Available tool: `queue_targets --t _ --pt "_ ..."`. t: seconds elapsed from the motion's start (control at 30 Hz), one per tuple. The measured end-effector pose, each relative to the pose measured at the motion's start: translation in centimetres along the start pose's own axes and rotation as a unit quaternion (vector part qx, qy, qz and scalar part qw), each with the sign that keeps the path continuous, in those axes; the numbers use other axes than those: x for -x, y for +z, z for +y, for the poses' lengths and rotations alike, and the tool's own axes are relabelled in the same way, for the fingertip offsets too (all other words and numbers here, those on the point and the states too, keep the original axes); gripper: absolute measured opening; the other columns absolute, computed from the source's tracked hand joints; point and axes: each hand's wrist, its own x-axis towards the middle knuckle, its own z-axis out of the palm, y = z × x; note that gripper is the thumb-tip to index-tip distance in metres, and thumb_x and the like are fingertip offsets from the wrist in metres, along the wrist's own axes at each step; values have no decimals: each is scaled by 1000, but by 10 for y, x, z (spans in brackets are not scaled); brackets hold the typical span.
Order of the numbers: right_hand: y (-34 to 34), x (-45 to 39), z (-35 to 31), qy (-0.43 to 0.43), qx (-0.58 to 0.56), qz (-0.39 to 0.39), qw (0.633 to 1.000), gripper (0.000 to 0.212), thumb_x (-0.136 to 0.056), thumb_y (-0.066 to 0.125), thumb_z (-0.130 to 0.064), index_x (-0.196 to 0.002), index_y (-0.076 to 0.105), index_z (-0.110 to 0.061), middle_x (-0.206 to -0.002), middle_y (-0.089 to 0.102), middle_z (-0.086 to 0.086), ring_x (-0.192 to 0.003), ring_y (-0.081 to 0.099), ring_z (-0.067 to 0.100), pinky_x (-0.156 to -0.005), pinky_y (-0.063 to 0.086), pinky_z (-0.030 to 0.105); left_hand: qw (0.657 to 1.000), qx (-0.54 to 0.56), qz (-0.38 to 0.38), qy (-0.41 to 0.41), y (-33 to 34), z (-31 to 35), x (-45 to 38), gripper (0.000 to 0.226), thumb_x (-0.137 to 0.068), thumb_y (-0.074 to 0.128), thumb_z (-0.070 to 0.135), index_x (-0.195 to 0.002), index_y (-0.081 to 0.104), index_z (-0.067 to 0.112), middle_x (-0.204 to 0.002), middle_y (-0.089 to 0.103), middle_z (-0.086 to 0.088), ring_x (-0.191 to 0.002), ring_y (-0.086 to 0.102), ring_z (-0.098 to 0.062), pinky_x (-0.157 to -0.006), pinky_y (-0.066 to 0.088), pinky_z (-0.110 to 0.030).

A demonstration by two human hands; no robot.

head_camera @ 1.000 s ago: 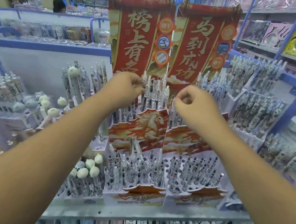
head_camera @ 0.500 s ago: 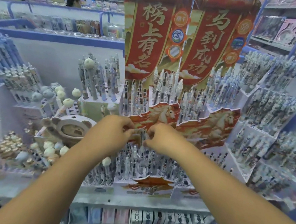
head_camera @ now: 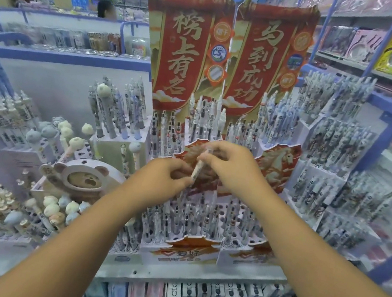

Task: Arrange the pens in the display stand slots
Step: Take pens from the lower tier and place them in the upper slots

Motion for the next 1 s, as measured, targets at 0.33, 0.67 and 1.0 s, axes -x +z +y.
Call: queue_targets --t 0.33,0.67,1.0 --pt "-30 9 14 66 -218 3 974 18 -99 62 -4 -103 73 -18 -87 78 2 -81 74 17 -72 62 31 993 107 -32 42 14 37 4 21 -104 55 31 -98 76 31 -75 76 21 -61 53 -12 -62 45 -26" --pt "-56 19 28 39 -173 25 984 5 -94 72 -20 -99 72 -18 -70 68 -5 -60 61 11 -59 51 23 998 59 -9 32 3 37 -7 20 -102 55 34 -109 72 41 -94 79 15 -79 74 -21 -76 64 -38" --pt "-33 4 36 43 -220 50 973 11 -95 70 -13 -105 69 -8 -84 73 8 -73 69 18 -63 57 28 958 -283 15 -53 -15 3 -17 17 -100 58 28 -105 75 27 -82 68 11 -61 61 -8 -54 52 -26"
